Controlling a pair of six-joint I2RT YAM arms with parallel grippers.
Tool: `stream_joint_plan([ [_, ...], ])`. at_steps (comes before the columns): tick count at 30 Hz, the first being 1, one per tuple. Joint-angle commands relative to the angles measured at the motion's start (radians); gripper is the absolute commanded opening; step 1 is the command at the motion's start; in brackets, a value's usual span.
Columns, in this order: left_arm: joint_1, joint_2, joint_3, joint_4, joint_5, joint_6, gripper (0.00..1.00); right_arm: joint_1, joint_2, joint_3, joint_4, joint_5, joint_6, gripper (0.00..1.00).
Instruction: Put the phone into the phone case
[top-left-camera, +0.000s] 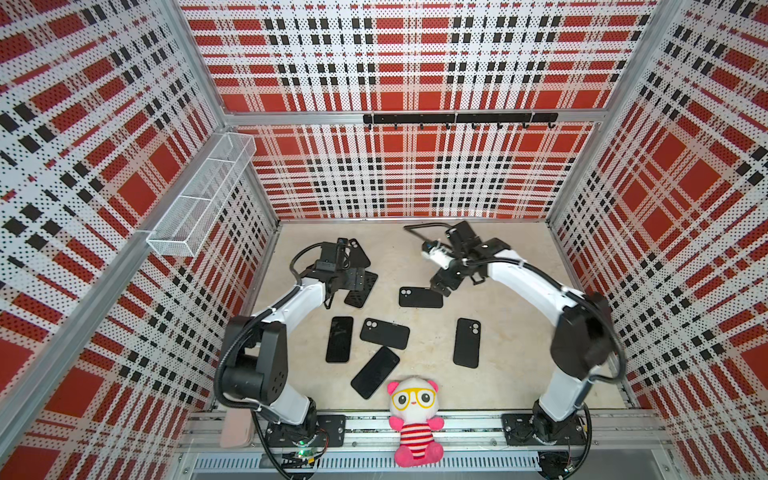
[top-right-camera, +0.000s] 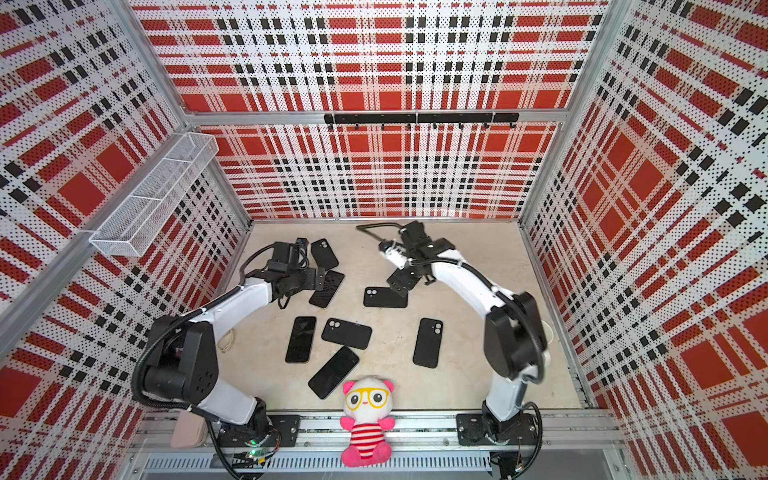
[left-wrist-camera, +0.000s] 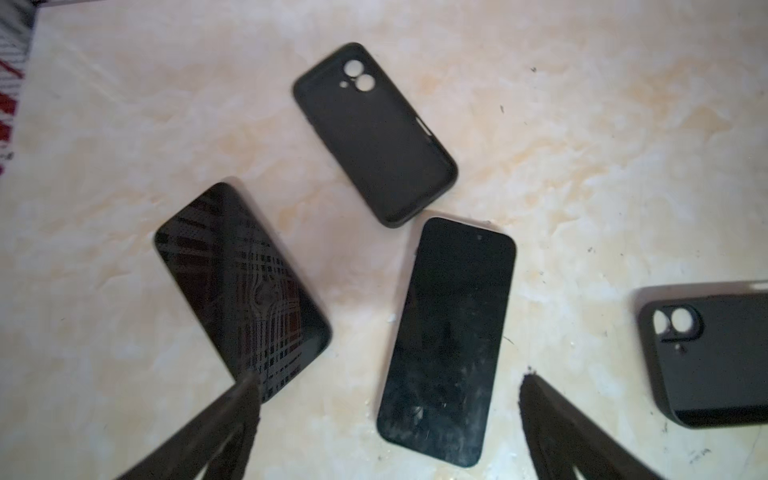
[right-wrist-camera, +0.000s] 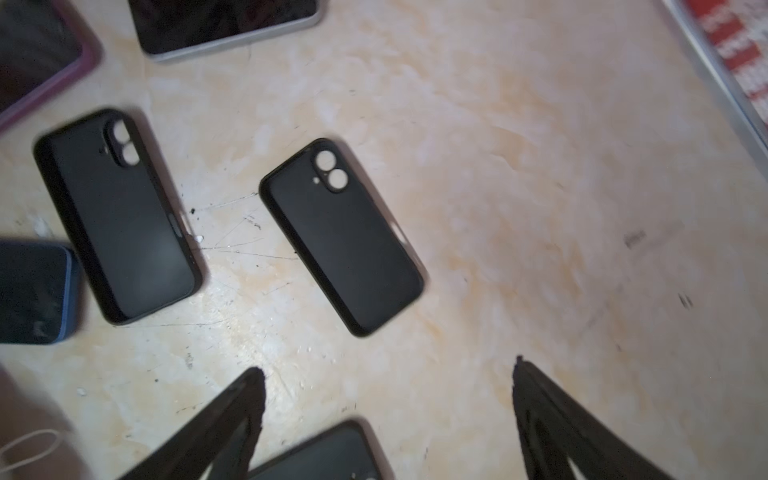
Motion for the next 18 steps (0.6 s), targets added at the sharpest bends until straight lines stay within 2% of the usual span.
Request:
stream_joint_plan([
  [1,-0.018,0.074,0.079,-0.137,0.024,0.089,0.98,-0.015,-0.118,-0.164,0.133,-0.022,0.254,0.97],
  [4,-0.027,0.149,0.16,-0.215,0.047,0.127,0.98,-0.019,-0.231,-0.309,0.189,-0.036,0.327,0.98],
  [7,-0.027,0.21,0.227,-0.271,0.094,0.159,0.98,-0.021,-0.298,-0.387,0.213,-0.028,0.387,0.98],
  [12,-0.027,0.301,0.313,-0.333,0.124,0.226,0.98,-0.025,-0.332,-0.434,0.227,-0.043,0.405,0.97],
  [18,-0.027,0.404,0.418,-0.378,0.134,0.258,0.98,-0.025,-0.306,-0.432,0.223,-0.045,0.413,0.97],
])
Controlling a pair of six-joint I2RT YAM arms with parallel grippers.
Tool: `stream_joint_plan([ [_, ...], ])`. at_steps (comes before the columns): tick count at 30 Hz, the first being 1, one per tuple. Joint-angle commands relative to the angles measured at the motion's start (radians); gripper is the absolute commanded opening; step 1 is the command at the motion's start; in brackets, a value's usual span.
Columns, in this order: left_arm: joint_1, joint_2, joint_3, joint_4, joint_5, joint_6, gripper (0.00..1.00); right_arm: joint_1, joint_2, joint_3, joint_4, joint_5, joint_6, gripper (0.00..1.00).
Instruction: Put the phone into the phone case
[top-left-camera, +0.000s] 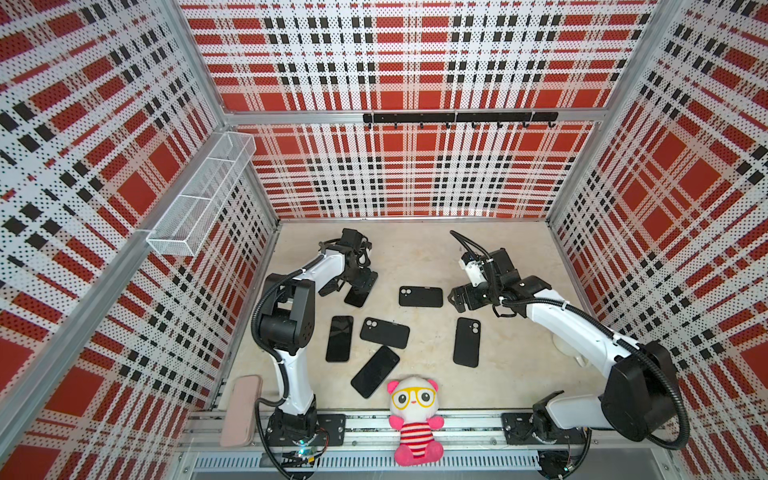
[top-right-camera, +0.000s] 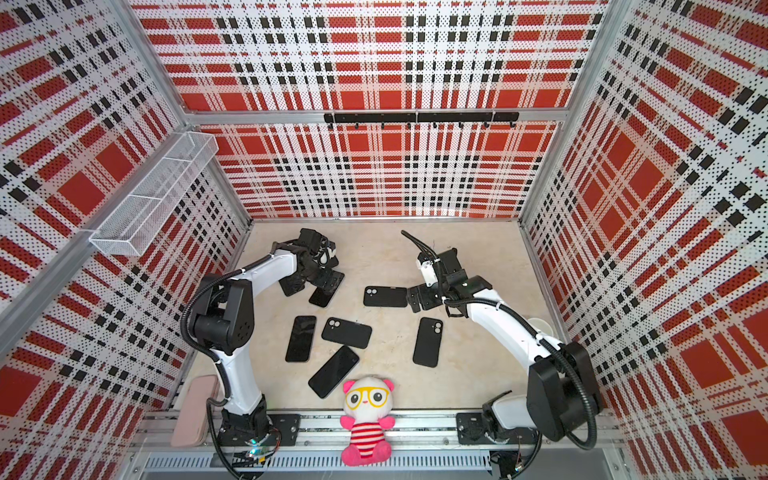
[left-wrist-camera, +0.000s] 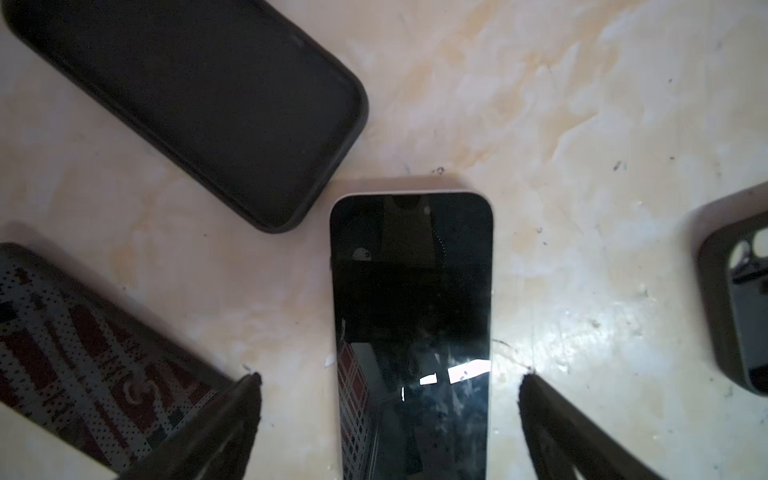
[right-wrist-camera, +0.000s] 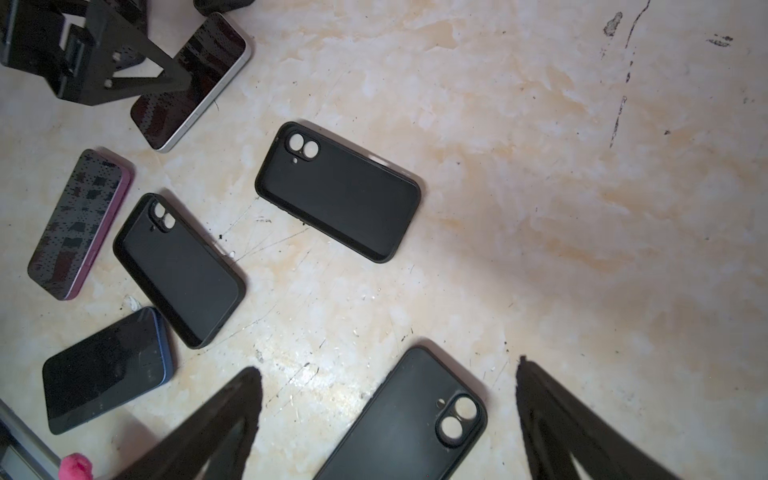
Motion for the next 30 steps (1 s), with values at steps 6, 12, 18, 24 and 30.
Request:
stream_joint_plan([
  [6,-0.055,0.101,0.076,-0.071,0.027,0.055,0.98,-0.002,0.021,0.001,0.016,0.018,0.023,0.98],
  [12,-0.053,0.14,0.079,-0.077,0.006,0.037,0.98,-0.002,0.038,0.004,0.017,0.026,0.019,0.98],
  [18,-0.034,0.147,0.101,-0.12,-0.011,0.019,0.98,-0.001,0.056,0.008,0.02,0.022,0.012,0.98],
  [24,0.022,0.126,0.118,-0.118,0.024,0.012,0.98,-0.002,0.074,0.012,0.021,0.023,0.007,0.98],
  [30,0.018,0.171,0.122,-0.17,0.02,0.025,0.98,-0.002,0.084,0.025,0.018,0.028,0.006,0.98],
])
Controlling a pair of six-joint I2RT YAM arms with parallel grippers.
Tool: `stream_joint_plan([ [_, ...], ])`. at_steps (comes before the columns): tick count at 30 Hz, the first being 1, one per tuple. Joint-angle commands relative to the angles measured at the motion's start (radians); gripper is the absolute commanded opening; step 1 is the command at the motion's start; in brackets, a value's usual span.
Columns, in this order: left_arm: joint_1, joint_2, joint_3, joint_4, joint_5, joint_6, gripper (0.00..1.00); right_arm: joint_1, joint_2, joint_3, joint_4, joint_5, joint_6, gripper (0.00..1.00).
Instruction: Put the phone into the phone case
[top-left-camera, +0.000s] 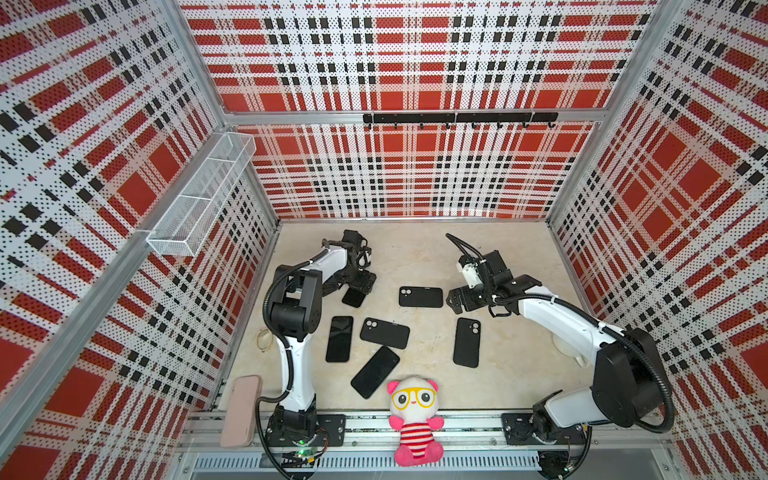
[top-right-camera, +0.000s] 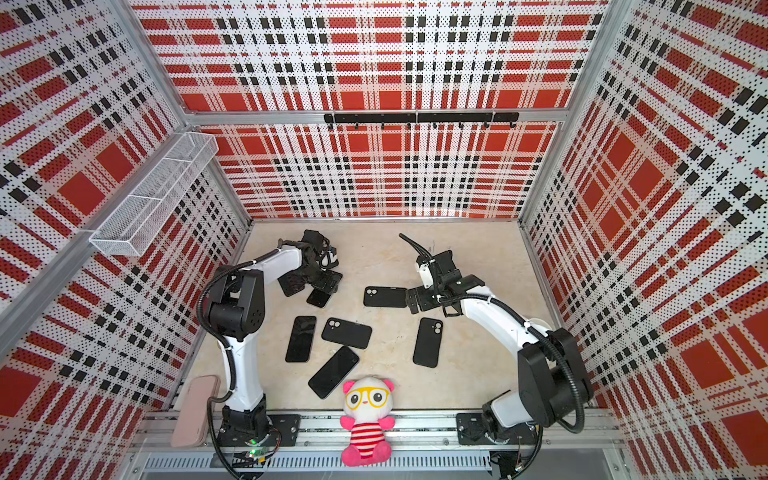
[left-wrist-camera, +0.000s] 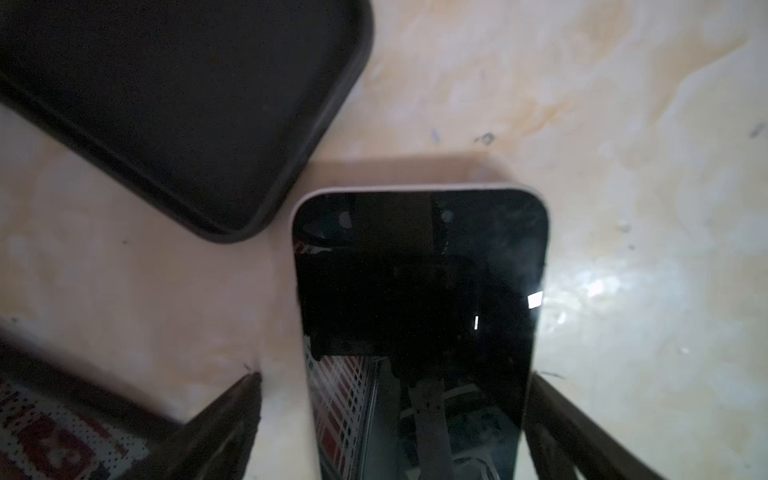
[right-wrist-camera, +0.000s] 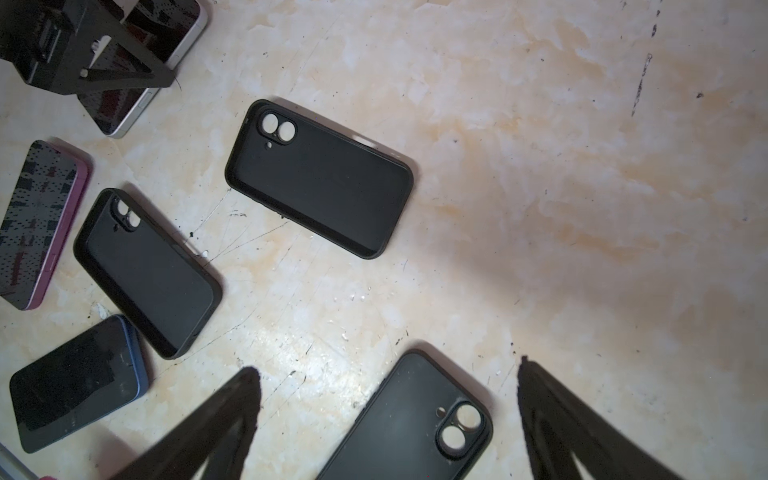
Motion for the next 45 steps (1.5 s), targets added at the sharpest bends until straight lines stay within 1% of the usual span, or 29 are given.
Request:
stream_joint_plan([
  [1,-0.013,0.048,0.015,-0.061,0.006,0.011,0.98,-0.002,0.004,0.027,0.008,0.012,-0.01,0.98],
  [4,-0.021,0.06,0.013,-0.075,0.006,0.009,0.98,-0.001,0.001,0.03,0.007,0.019,-0.014,0.99],
  [5,-0.022,0.065,0.013,-0.079,0.007,0.009,1.0,-0.001,0.001,0.031,0.007,0.021,-0.013,0.99],
  [6,-0.022,0.07,0.012,-0.083,0.007,0.009,0.99,-0.001,0.001,0.032,0.008,0.022,-0.014,0.99],
  [13,-0.018,0.087,0.027,-0.095,0.03,-0.012,0.76,-0.001,-0.006,0.017,0.018,0.033,-0.018,1.0],
  [16,-0.019,0.059,0.037,-0.095,0.044,-0.029,0.73,-0.001,-0.025,-0.003,0.039,0.017,-0.032,1.0],
  [19,-0.02,0.008,0.044,-0.09,0.066,-0.057,0.72,-0.001,-0.062,-0.039,0.097,-0.014,-0.04,1.0],
  [23,-0.024,-0.075,0.043,-0.079,0.086,-0.11,0.72,0.0,-0.083,-0.053,0.128,-0.054,-0.046,1.0],
  [26,-0.024,-0.139,0.025,-0.061,0.119,-0.168,0.72,0.012,-0.086,-0.063,0.175,-0.098,-0.023,0.99],
  [28,-0.023,-0.192,-0.011,-0.023,0.15,-0.223,0.72,0.04,-0.09,-0.075,0.236,-0.129,0.002,0.97],
  [29,-0.022,-0.219,-0.033,0.004,0.163,-0.256,0.71,0.055,-0.088,-0.081,0.265,-0.141,0.017,0.96],
  [31,-0.018,-0.283,-0.096,0.085,0.225,-0.336,0.68,0.086,-0.081,-0.091,0.343,-0.17,0.056,0.94],
  [33,-0.019,-0.366,-0.194,0.224,0.287,-0.467,0.61,0.117,-0.069,-0.108,0.443,-0.194,0.102,0.92],
  [34,-0.021,-0.402,-0.24,0.29,0.302,-0.532,0.57,0.131,-0.062,-0.116,0.485,-0.206,0.122,0.91],
  [36,-0.024,-0.485,-0.35,0.446,0.31,-0.701,0.51,0.159,-0.043,-0.132,0.59,-0.223,0.169,0.89],
  [39,-0.027,-0.614,-0.52,0.705,0.29,-0.943,0.41,0.198,-0.008,-0.155,0.735,-0.232,0.226,0.85],
  [41,-0.03,-0.692,-0.631,0.87,0.241,-1.093,0.34,0.221,0.018,-0.164,0.817,-0.242,0.257,0.83],
  [42,-0.055,-0.726,-0.677,0.938,0.216,-1.166,0.33,0.234,0.035,-0.169,0.857,-0.242,0.271,0.82],
  [44,-0.077,-0.769,-0.756,1.047,0.172,-1.304,0.29,0.255,0.062,-0.181,0.936,-0.236,0.296,0.81],
  [45,-0.089,-0.789,-0.796,1.085,0.131,-1.396,0.31,0.265,0.075,-0.191,0.983,-0.231,0.306,0.81],
])
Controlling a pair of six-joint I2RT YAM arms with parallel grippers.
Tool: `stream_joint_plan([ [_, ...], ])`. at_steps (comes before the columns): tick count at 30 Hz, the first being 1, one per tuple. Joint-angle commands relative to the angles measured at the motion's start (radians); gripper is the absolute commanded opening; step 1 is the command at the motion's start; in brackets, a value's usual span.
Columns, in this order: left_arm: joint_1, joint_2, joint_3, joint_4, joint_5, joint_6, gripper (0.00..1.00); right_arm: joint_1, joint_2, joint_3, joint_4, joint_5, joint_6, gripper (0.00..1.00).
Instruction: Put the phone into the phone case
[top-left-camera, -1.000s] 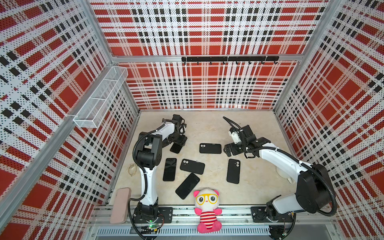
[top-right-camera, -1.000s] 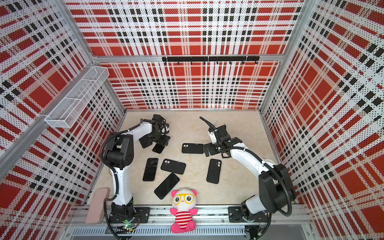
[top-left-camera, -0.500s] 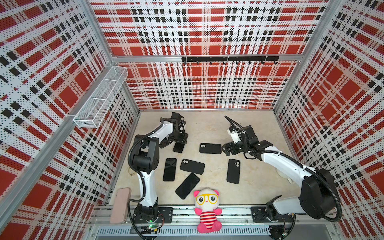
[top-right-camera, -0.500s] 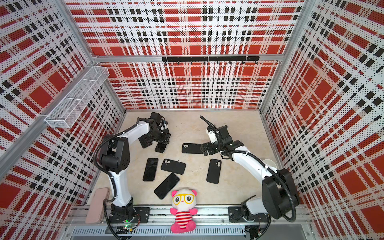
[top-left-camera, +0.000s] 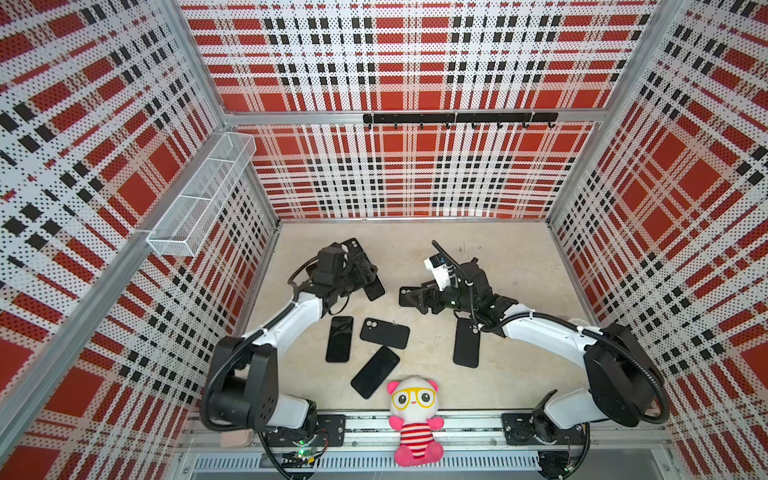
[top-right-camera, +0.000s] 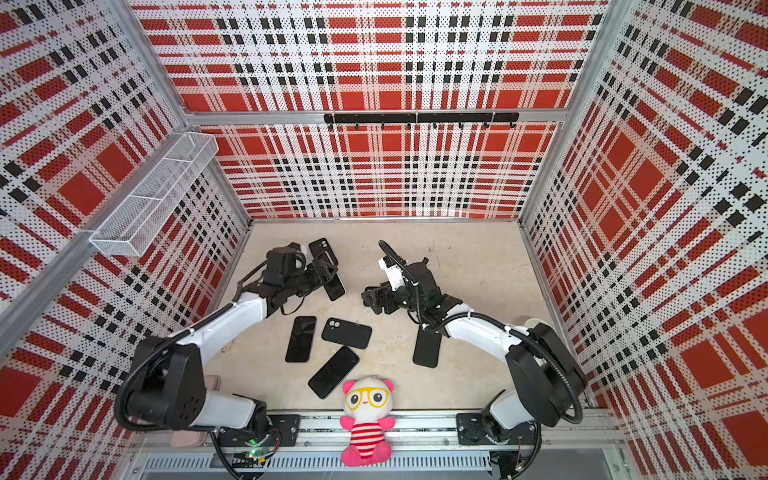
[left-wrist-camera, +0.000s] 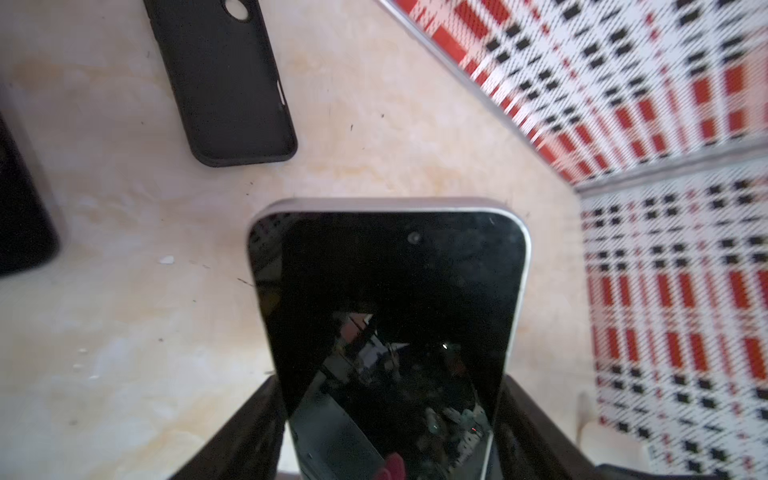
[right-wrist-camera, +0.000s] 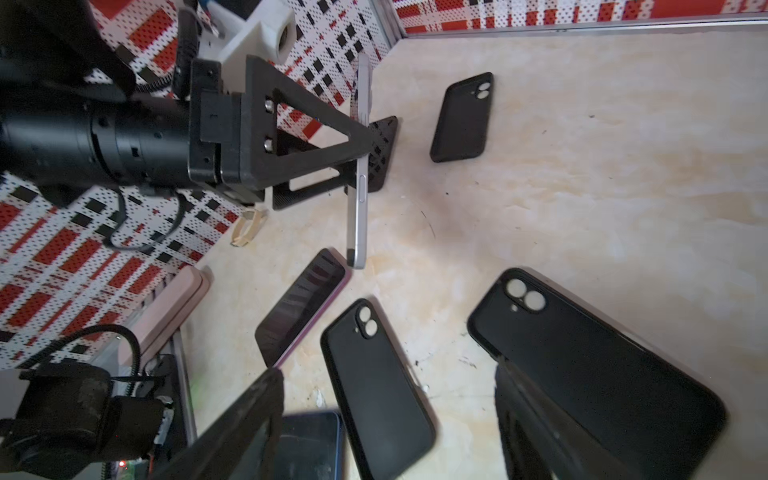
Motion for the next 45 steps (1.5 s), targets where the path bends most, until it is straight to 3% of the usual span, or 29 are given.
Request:
stream_joint_plan([
  [1,-0.046,-0.078,-0.103,0.348,-0.097,-0.412,0.3,0.035,0.047,-0.026,0.231,-0.012,0.074,0.79],
  [4,-0.07,-0.102,-0.207,0.499,-0.109,-0.617,0.22,0.05,0.1,-0.032,0.327,0.005,0.093,0.72],
  [8,-0.104,-0.104,-0.245,0.537,-0.144,-0.748,0.11,0.058,0.159,-0.026,0.4,0.021,0.103,0.65],
  [16,-0.143,-0.088,-0.242,0.564,-0.15,-0.789,0.11,0.069,0.206,-0.041,0.512,0.044,0.064,0.43],
  [31,-0.176,-0.105,-0.266,0.561,-0.179,-0.795,0.15,0.069,0.23,-0.018,0.518,0.036,0.053,0.02],
  [34,-0.184,-0.101,-0.268,0.568,-0.181,-0.787,0.3,0.069,0.218,-0.015,0.51,0.031,0.049,0.0],
  [39,-0.184,-0.11,-0.283,0.618,-0.187,-0.736,0.94,0.053,0.178,0.0,0.455,0.013,0.057,0.0],
  [42,-0.175,-0.13,-0.29,0.63,-0.21,-0.656,0.98,0.023,0.134,0.005,0.375,0.008,0.071,0.0],
  [45,-0.156,-0.137,-0.22,0.49,-0.221,-0.486,0.98,-0.011,0.064,-0.002,0.262,0.024,0.068,0.0],
])
